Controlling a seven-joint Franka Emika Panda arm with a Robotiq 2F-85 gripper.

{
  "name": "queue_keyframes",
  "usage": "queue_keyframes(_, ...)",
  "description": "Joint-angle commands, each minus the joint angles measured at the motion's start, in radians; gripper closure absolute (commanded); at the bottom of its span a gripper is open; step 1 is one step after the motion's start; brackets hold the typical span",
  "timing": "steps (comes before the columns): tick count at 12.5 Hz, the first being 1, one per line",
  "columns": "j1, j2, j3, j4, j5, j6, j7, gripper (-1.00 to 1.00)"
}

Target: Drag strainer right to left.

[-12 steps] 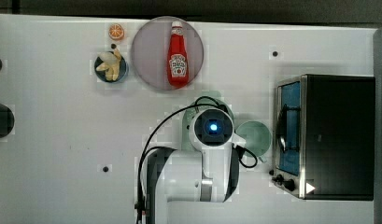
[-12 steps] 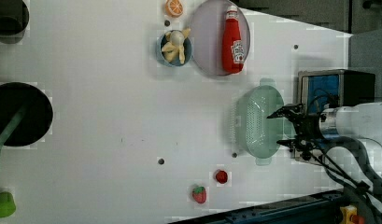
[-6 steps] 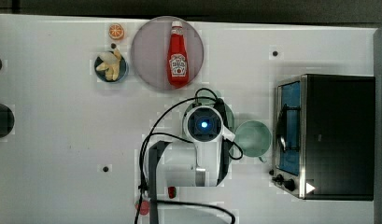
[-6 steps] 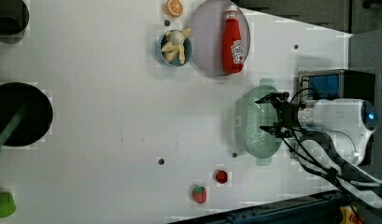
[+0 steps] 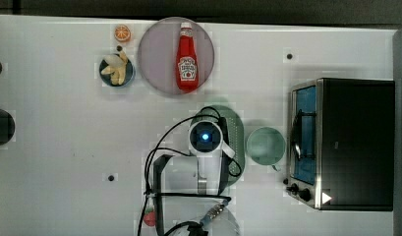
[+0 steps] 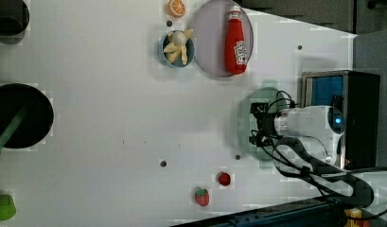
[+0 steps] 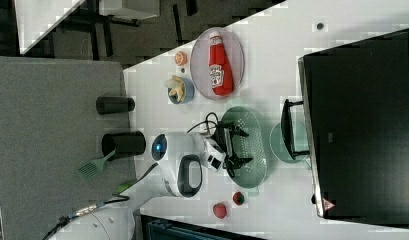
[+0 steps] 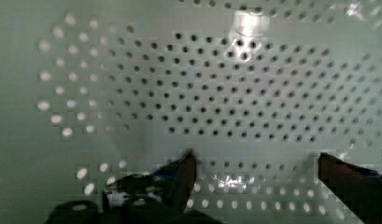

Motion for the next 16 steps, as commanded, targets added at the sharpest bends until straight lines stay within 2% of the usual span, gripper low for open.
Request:
queue_keyframes(1,0.04,-0.061,0.037,0.013,-0.007,-0.002,0.11,-1.0)
queue_keyframes(5,0.099,-0.061,0.061,0.019,-0.006,-0.004,0.166,-1.0)
queue_keyframes(12,0.236,-0.039,0.101,0.038,-0.006,-0.011,0.386,-1.0)
queue_keyframes(16,0.298,0.002,0.104,0.097,-0.005,-0.016,0.48,-1.0)
